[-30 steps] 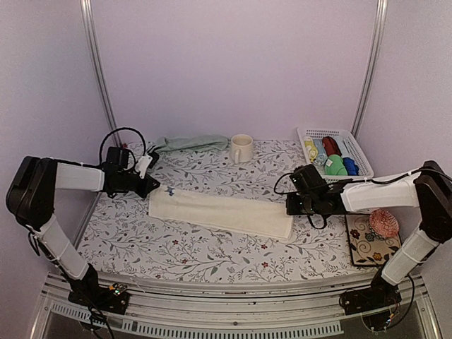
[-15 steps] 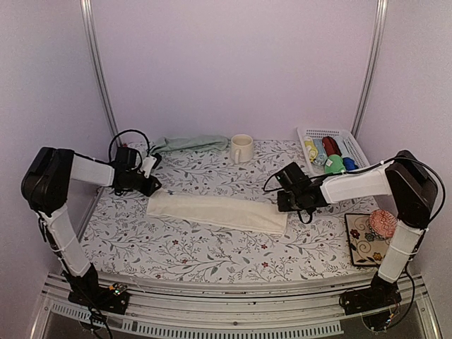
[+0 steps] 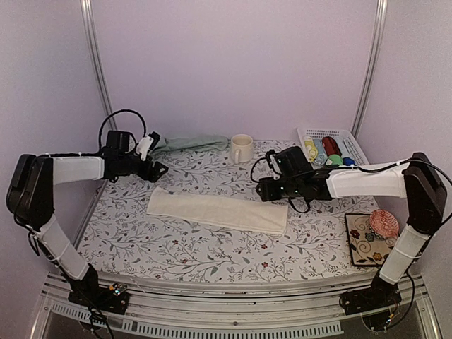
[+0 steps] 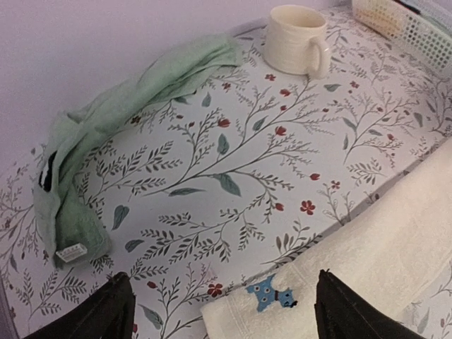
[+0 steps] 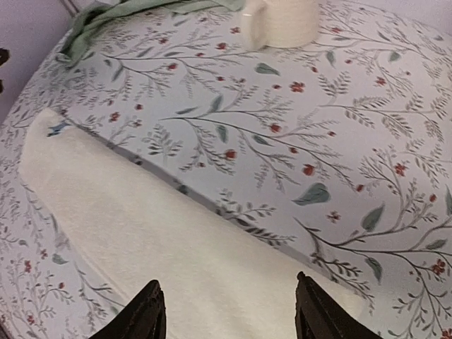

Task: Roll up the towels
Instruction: Pick up the towel from the center of the board.

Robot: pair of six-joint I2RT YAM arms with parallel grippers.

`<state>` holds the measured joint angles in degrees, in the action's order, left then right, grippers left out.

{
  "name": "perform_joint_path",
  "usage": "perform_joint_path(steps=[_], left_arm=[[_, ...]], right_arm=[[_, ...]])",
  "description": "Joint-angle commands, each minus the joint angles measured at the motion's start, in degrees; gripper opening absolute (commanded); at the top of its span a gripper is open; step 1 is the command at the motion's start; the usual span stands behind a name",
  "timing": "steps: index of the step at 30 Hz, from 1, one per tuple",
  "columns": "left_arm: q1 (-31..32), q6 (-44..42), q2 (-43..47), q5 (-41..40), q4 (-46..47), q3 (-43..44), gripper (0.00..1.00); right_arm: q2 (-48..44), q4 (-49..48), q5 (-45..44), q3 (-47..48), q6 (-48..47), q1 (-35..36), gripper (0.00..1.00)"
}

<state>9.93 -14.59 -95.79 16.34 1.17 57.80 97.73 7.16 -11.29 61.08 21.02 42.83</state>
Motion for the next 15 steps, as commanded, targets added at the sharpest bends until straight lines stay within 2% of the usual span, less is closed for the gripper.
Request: perform_joint_path(steps=[1,4,6,10,13,15], left_arm=[[4.24,-1.56,0.84,10.87,-3.2,0.98,0.85],[6.21,-1.39,-2.04,14.43,-4.25,1.78,0.78],[6.65,-0.85,-4.79,15.45,-4.88,2.96,0.77],[6.67,0.09,-10.68,15.05,-7.27,7.22,0.75],[6.61,0.18,-15.03,16.83,-11.07,11.26,0.67],[6.61,0.58,-17.33,17.38,-12.69,13.25,0.65]], right_arm=[[3.31,-6.94,13.95,5.89,-3.52,4.1,0.6],[7.86,-10.49,21.98,9.55,-2.48,5.12,0.51],[11.71,-11.9,24.83,12.8,-1.82,6.02,0.48],[19.76,-7.71,21.8,20.96,-4.44,8.73,0.53],[24.39,-7.09,21.91,23.77,-4.4,8.85,0.52],[26.9,-7.14,21.52,24.87,-3.37,8.71,0.51]])
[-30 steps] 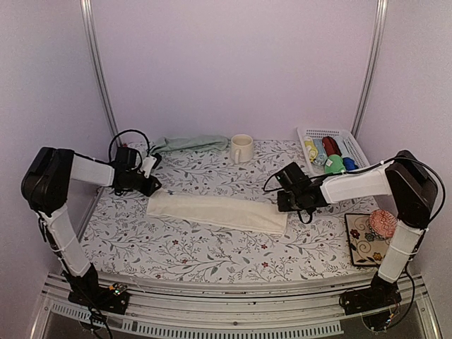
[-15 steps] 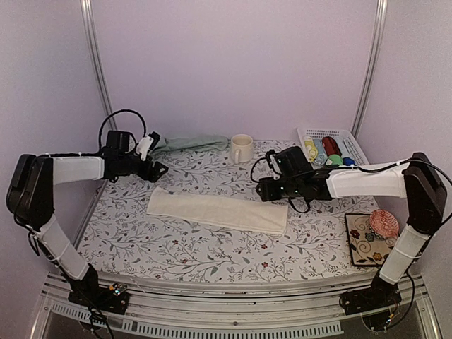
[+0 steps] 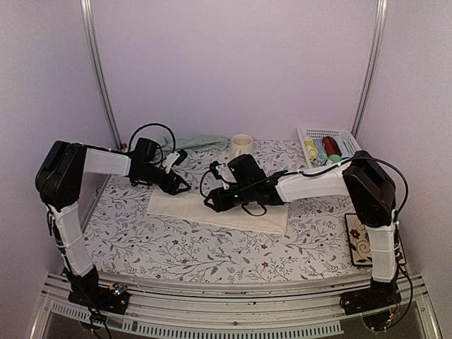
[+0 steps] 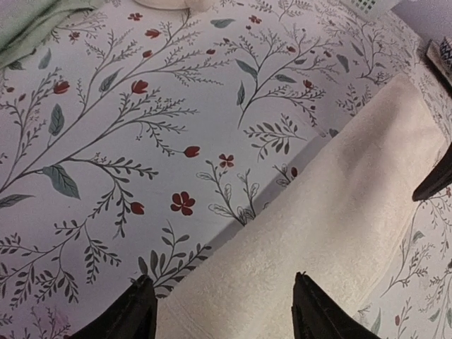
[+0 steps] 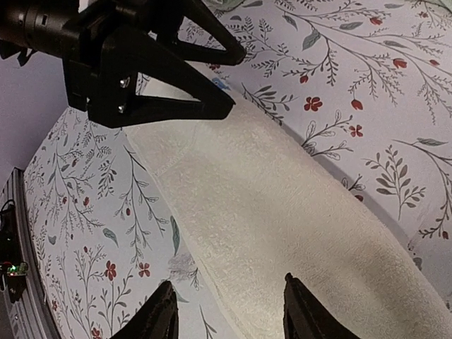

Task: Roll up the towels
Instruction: Pick up the towel from the center of the board.

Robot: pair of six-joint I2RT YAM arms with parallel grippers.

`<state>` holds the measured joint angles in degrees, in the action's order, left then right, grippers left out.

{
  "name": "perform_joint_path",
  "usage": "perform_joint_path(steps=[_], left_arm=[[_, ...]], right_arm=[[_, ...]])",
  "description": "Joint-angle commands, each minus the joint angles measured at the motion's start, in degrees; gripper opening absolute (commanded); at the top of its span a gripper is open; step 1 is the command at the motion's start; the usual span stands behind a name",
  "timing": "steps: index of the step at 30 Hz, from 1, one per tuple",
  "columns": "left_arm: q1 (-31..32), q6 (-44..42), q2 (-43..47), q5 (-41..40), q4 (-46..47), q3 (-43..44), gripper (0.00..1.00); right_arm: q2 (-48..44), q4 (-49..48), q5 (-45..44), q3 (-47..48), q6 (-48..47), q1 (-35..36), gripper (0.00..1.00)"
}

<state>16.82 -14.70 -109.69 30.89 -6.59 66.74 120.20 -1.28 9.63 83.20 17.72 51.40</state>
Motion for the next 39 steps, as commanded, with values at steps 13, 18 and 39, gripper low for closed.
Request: perform_joint_path(steps=[13,18,39], left_arm=[[-0.5,0.63,-11.12,-2.59,-15.72,11.98,0.68],[-0.47,-0.77,-10.68,-8.89,-17.0,12.26,0.76],[1.81,-7.33,-9.26,-38.62,-7.16,7.18,0.94]], right_arm=[[10.7,9.18,8.52,5.01,4.3,-0.1,0.48],[9.3,11.11,12.24,2.24,3.62,1.03,0.47],[-6.77,17.92,-3.27,-2.56,1.27,-0.81,0.68]])
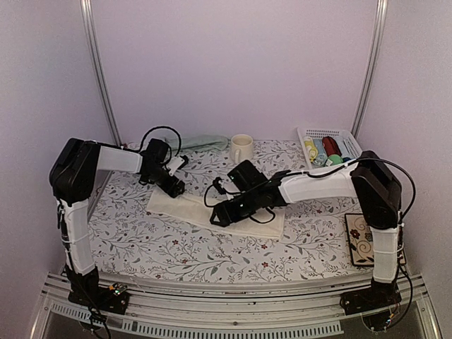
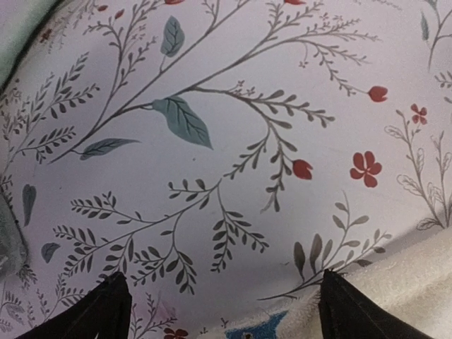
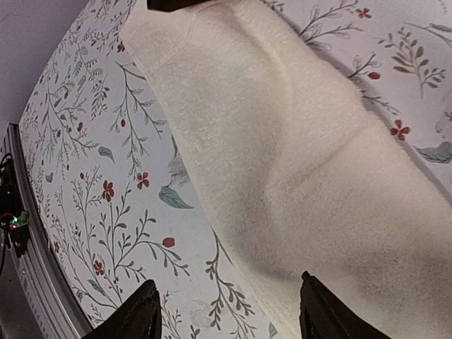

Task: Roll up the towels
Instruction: Pick up the towel from the center of the board.

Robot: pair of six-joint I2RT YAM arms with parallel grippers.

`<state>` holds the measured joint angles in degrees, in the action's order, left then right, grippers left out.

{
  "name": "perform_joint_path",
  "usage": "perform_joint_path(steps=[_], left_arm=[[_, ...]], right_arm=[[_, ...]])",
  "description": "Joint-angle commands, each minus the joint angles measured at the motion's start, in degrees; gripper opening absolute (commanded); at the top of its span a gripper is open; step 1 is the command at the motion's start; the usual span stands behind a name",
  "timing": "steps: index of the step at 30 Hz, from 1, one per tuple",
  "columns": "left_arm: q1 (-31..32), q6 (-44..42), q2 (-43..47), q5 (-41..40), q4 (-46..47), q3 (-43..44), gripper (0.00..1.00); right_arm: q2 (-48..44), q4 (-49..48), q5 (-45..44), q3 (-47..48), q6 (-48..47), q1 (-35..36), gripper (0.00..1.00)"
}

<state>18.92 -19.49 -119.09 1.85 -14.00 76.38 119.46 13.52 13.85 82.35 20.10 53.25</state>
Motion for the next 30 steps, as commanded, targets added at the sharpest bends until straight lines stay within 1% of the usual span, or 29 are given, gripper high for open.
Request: perform_joint_path(steps=[1,6,10,13,15,19,24,30], left_arm=[[-0.28,-2.76,0.5,-10.26,0.47,-2.54,0.96],[-0.45,-5.73,1.14,-15.38,4.44,-3.86,0.97],[-0.85,-5.37,2.47,-12.6,3.0,-3.65,0.97],[-0.77,-5.25,5.55,-9.38,2.67,-4.86,0.97],[-0.75,-5.0,8.86,-7.54,2.44,-5.53,0.97],[-0.79,-4.88,13.48,-4.44,1.04,-7.72,0.97],[-0.81,-6.07,16.91,-5.34,-0.5,-11.6,0.97],[-1.42,-7.48,14.57,-8.68,-0.51,-15.03,0.97]], right_arm=[[-6.82,3.91,-8.77,-2.13,-1.31,-3.38,0.68],[-8.52,4.7,-16.11,-6.05,-1.57,-5.92,0.68],[-9.05,2.7,-17.14,-9.43,-0.84,-8.09,0.66],[-8.8,1.05,-16.64,-10.88,-0.19,-9.25,0.59],[-7.97,0.9,-16.53,-10.79,-0.11,-9.6,0.56],[-6.9,0.9,-17.19,-11.08,0.28,-9.88,0.54],[-6.74,0.81,-18.99,-12.58,0.88,-10.26,0.54],[-6.62,0.38,-20.05,-12.65,1.41,-10.69,0.53]])
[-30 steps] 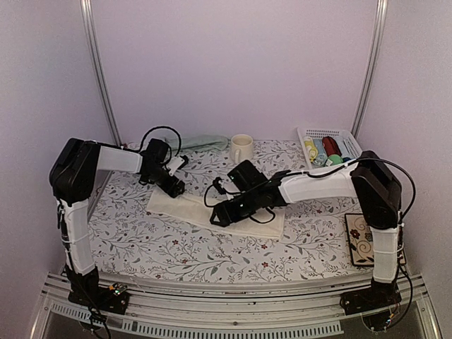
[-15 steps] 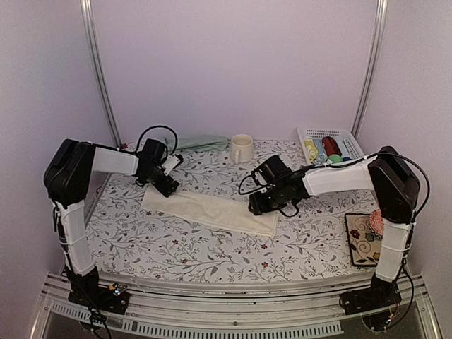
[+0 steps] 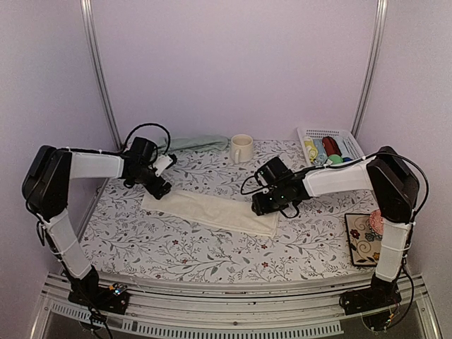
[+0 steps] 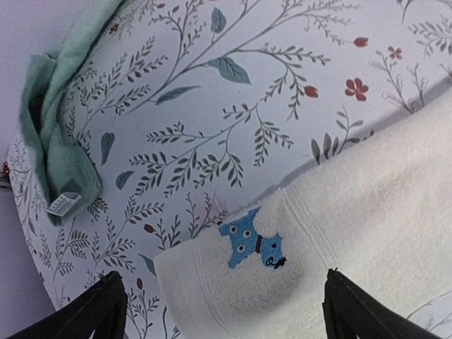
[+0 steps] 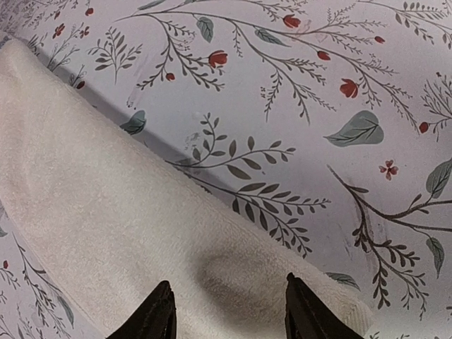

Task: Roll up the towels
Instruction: Pick up the towel from the center of the board.

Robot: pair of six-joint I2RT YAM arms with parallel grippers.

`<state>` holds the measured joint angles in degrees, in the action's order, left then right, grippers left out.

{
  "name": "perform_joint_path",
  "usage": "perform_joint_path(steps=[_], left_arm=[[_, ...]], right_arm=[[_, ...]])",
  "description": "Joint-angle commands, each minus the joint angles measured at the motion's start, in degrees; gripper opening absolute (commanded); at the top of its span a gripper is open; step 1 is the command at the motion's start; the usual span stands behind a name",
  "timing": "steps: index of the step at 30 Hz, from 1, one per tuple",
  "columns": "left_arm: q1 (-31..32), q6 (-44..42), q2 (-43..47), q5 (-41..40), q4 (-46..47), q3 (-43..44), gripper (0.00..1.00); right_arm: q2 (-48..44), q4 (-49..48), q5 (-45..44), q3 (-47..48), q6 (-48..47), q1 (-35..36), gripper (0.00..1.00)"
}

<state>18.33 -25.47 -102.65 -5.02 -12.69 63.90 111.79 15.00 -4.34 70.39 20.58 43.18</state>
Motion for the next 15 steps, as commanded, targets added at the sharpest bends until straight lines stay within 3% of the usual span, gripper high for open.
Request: perform_joint_path(steps=[1,15], left_arm=[[-1.24,-1.51,-2.0,-1.76,-1.67,-2.99,0.97],[-3.78,-6.94,-3.77,-9.47,1.08,-6.72,0.97]], right_arm=[[1.11,-1.12,-2.16,-0.69,1.01,-0.64,0.53],[0.81,-0.74,-4.07,-4.11,2.1,-2.46,0.52]])
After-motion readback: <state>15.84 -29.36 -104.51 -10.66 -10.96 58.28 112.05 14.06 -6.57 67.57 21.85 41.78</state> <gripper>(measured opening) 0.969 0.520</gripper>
